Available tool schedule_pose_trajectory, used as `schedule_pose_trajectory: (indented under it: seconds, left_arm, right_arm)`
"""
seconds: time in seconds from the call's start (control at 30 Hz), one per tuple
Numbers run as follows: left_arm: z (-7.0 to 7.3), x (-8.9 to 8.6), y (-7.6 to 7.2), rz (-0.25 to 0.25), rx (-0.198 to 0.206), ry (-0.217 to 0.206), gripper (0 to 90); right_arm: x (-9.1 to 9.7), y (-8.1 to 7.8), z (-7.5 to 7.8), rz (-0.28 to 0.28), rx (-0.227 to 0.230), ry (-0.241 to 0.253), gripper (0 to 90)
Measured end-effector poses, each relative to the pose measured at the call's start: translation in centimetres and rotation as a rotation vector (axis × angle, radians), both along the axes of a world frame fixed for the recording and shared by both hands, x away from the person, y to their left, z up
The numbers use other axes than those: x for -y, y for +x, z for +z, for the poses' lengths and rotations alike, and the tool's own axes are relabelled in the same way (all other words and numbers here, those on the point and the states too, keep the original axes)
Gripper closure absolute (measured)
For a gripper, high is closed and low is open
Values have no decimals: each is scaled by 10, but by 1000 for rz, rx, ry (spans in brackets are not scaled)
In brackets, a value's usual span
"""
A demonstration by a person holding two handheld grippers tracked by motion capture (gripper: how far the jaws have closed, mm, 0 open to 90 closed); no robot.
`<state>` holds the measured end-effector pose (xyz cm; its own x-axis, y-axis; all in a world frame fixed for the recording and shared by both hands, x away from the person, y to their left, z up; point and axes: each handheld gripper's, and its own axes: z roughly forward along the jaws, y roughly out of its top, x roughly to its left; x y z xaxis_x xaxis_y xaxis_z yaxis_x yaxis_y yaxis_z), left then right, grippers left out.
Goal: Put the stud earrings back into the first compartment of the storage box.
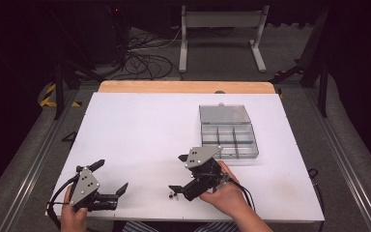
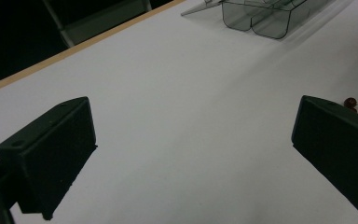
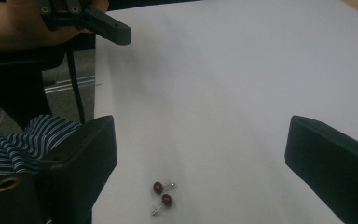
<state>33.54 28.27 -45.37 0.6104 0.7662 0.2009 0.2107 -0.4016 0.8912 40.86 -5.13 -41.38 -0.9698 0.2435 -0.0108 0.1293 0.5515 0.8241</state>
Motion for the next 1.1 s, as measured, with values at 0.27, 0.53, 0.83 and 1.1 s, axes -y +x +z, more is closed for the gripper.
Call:
schedule_pose_trajectory:
  seconds: [0.27, 0.53, 0.83, 1.1]
  left_arm:
    - [0, 0, 0, -4, 2, 3, 2]
    - [0, 0, 0, -4, 2, 7, 2]
    - [0, 0, 0, -6, 1, 8, 2]
    - [0, 0, 0, -8, -1, 9, 2]
  right_arm:
    - [-7, -3, -5, 6, -79, -34, 188]
    - [-22, -8, -15, -5, -28, -154, 299]
    - [-37, -4, -29, 20, -94, -261, 409]
    - [-45, -1, -40, 55, -118, -332, 432]
